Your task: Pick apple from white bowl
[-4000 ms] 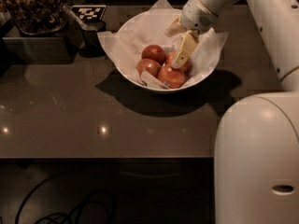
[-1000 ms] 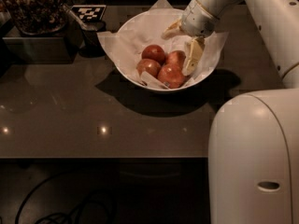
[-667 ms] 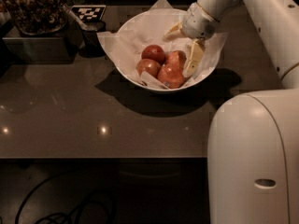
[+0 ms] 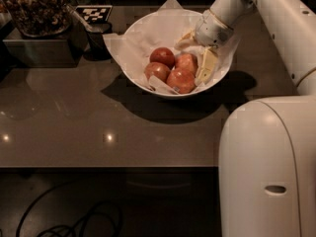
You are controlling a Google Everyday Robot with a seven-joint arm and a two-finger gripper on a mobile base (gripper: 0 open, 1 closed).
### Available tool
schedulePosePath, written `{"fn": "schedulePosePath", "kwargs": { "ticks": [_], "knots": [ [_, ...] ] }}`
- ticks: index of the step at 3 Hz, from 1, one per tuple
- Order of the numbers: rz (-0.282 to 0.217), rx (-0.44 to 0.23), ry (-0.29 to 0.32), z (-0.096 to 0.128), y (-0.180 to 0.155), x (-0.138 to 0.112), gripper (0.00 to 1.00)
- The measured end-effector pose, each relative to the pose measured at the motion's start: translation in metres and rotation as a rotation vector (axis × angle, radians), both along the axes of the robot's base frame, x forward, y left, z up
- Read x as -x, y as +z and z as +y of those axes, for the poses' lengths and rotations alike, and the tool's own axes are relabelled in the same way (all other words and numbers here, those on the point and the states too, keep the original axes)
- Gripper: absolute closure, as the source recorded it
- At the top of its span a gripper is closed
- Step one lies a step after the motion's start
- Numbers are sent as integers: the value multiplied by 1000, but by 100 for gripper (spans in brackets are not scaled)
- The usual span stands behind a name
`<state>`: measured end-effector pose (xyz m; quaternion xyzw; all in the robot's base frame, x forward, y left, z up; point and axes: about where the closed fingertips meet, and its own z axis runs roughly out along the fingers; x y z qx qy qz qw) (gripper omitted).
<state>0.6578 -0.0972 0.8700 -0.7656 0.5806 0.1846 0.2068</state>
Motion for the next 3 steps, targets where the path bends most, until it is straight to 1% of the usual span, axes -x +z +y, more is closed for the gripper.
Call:
{"fn": "schedulePosePath", "kwargs": {
  "ticks": [1,2,3],
  "knots": [
    [0,0,0,0,0,0,12],
    [7,-10,-3,1,-4,-1,17],
    [24,-8,-12,-1,-13,-1,36]
  ]
}}
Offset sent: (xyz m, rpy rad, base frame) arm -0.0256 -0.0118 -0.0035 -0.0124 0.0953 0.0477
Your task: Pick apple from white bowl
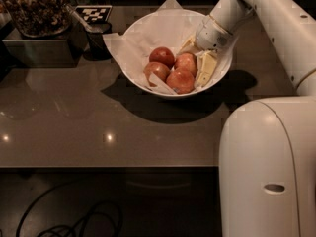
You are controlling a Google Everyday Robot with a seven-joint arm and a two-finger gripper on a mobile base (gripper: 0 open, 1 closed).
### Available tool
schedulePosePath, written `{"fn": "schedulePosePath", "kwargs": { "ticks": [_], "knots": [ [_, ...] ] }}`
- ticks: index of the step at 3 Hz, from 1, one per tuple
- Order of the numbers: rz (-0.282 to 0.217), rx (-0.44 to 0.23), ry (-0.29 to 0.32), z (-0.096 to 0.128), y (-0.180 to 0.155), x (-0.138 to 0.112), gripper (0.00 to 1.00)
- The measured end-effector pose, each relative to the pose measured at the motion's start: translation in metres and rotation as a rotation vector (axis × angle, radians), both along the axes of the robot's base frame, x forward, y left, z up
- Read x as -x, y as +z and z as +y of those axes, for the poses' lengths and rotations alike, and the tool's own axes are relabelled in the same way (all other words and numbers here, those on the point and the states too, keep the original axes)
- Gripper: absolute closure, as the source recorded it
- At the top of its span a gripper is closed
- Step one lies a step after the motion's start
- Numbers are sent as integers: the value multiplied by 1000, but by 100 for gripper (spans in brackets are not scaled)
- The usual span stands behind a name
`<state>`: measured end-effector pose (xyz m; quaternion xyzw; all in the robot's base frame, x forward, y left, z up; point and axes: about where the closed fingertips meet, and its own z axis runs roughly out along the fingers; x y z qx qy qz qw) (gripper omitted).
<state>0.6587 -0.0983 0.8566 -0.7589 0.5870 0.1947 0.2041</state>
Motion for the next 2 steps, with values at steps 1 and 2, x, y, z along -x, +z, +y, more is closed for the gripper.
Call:
{"fn": "schedulePosePath", "kwargs": {
  "ticks": [1,2],
  "knots": [
    [9,2,-4,-2,-3,1,67],
    [9,5,-7,-5,-5,2,90]
  ]
}}
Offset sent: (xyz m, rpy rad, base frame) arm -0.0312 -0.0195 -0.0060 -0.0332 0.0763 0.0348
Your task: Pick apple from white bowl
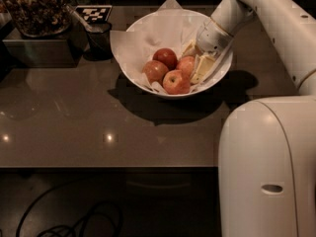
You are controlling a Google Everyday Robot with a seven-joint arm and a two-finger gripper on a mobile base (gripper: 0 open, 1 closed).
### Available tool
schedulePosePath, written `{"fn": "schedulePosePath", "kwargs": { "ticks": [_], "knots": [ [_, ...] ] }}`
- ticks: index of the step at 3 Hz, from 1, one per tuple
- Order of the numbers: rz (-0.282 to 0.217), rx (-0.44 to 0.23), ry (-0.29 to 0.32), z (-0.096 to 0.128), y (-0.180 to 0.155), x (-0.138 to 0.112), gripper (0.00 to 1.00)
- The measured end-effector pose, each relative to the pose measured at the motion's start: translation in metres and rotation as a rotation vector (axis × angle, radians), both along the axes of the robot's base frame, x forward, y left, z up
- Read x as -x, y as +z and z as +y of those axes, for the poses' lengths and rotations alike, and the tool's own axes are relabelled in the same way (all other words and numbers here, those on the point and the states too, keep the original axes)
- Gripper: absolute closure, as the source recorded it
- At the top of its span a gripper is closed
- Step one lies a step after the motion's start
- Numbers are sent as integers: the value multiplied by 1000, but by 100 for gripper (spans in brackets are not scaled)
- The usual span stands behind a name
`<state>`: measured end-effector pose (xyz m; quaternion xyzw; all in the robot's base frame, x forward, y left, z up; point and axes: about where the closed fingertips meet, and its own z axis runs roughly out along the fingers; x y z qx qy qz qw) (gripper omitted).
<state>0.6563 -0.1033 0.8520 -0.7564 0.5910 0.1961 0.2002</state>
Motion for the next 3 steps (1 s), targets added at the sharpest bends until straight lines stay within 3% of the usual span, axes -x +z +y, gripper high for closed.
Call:
{"fn": "schedulePosePath", "kwargs": {
  "ticks": [1,2,3],
  "knots": [
    [-14,4,2,-2,6,3,100],
    [-19,-50,-14,-1,26,6,100],
    [-47,-213,-38,0,68,9,100]
  ]
}}
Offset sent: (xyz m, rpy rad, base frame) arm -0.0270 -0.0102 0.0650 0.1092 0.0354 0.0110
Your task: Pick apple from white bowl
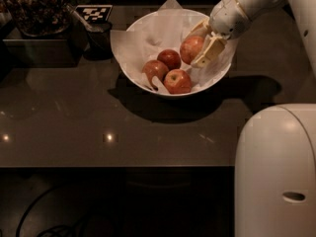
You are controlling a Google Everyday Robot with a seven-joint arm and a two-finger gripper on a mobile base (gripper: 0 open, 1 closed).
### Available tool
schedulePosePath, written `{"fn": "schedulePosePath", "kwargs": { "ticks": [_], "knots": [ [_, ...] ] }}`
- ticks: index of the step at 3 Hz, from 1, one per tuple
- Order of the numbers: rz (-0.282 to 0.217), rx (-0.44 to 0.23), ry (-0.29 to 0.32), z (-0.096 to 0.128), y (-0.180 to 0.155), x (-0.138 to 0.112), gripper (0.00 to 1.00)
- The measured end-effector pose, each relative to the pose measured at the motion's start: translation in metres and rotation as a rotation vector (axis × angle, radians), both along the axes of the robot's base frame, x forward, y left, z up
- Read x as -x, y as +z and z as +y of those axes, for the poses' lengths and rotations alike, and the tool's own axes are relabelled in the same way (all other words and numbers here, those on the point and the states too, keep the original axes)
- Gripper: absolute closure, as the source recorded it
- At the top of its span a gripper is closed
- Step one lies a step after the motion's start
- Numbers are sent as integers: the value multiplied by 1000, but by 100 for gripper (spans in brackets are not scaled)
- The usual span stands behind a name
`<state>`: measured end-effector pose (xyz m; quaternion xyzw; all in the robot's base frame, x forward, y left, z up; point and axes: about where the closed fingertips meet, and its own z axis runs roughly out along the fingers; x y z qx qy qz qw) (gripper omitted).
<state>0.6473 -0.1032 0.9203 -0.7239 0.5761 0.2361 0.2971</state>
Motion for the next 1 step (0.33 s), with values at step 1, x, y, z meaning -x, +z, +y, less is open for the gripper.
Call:
{"fn": "schedulePosePath", "kwargs": {
  "ticks": [1],
  "knots": [
    [-32,-131,-11,3,46,5,100]
  ]
}}
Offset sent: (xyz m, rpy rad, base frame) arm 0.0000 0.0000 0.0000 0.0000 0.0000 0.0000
